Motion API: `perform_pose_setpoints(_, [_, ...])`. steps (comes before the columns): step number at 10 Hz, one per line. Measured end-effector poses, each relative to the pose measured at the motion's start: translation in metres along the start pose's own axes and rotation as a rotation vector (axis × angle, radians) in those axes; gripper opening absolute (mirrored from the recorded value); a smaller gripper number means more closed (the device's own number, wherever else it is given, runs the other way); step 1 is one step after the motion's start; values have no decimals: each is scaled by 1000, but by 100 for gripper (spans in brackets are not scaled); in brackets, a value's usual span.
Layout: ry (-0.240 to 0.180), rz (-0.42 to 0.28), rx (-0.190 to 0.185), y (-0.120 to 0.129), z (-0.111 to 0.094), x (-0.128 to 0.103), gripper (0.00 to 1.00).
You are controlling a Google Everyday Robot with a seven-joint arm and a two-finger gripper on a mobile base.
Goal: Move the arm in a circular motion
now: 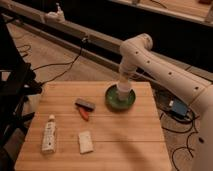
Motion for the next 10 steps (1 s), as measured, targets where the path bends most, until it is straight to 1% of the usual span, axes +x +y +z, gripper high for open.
perform_pose_setpoints(1, [-11, -50, -52, 29, 2, -5, 0])
perform_pose_setpoints(2, [-15, -90, -108, 59, 4, -2, 0])
perform_pose_setpoints(3, [-16, -108, -152, 81, 5, 6, 0])
perform_pose_setpoints(4, [-5, -101, -194, 100, 5, 22, 0])
perform_pose_setpoints(5, [12, -77, -222, 110, 5, 42, 0])
perform_pose_setpoints(6, [39, -15, -227, 108, 5, 69, 0])
perform_pose_setpoints(7, [72, 52, -216, 100, 4, 97, 0])
perform_pose_setpoints(8, [123, 158, -181, 80, 1, 138, 0])
perform_pose_setpoints(9, [162, 263, -131, 51, -4, 171, 0])
perform_pose_setpoints(10, [174, 321, -97, 28, -7, 184, 0])
